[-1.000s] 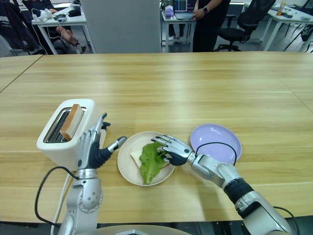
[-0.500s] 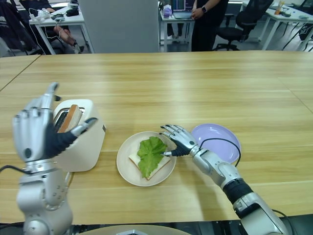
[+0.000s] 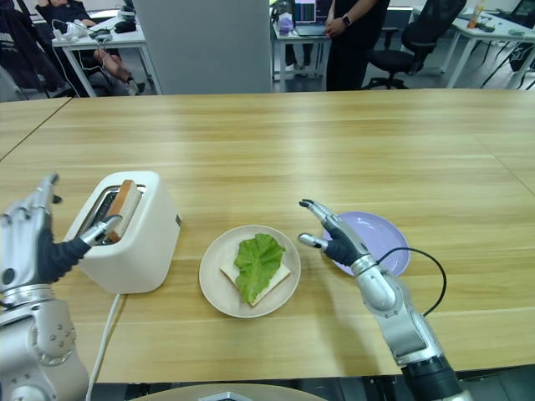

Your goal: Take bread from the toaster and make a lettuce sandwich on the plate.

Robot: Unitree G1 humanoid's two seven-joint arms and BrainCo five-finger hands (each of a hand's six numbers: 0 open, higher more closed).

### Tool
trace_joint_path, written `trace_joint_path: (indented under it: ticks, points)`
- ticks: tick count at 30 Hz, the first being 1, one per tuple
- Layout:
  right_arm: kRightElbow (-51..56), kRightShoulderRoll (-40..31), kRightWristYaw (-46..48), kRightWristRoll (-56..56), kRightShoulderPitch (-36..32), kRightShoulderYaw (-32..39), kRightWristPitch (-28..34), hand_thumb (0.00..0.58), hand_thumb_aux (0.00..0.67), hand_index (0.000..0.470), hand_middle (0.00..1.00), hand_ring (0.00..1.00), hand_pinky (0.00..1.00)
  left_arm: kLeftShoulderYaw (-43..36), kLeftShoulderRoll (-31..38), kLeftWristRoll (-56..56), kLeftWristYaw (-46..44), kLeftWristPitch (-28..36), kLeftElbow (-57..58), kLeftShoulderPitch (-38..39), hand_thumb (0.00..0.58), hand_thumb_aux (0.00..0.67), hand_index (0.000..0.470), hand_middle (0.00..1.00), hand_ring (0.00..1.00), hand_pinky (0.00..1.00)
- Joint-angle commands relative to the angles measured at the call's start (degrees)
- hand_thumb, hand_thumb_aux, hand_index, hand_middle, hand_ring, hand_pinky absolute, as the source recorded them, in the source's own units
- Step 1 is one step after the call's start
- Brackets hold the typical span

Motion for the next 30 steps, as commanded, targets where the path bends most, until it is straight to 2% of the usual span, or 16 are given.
trace_joint_path:
  ticks: [1,11,29,30]
  points:
    - [-5.2,1.2,3.0,4.9,2.7,-1.0,1.7,0.000,0.000,0.000,0.00,0.00,0.00,-3.6,-0.3,0.2,-0.6,1.2,8.7,-1.2,0.000,0.000,0.000,0.33,0.33,0.33]
    - [-8.4,2.3,3.5,6.2,5.9,-4.0,3.1,0.000,0.000,0.000,0.00,0.00,0.00,-6.6,0.5,-0.4,0.4,4.9,13.9,-4.7,0.000,0.000,0.000,0.32,0.32,0.32]
    - [-4.2,2.6,2.5,3.5,6.9,-5.5,0.9,0.000,0.000,0.000,0.00,0.00,0.00,-3.5,3.1,-1.7,1.7,10.6,12.3,-5.4,0.000,0.000,0.000,0.31,0.31,0.31]
    - [-4.1,2.6,2.4,3.5,7.0,-5.6,0.8,0.000,0.000,0.000,0.00,0.00,0.00,-3.5,3.2,-1.8,1.8,10.9,12.6,-5.6,0.053,0.032,0.022,0.33,0.33,0.33]
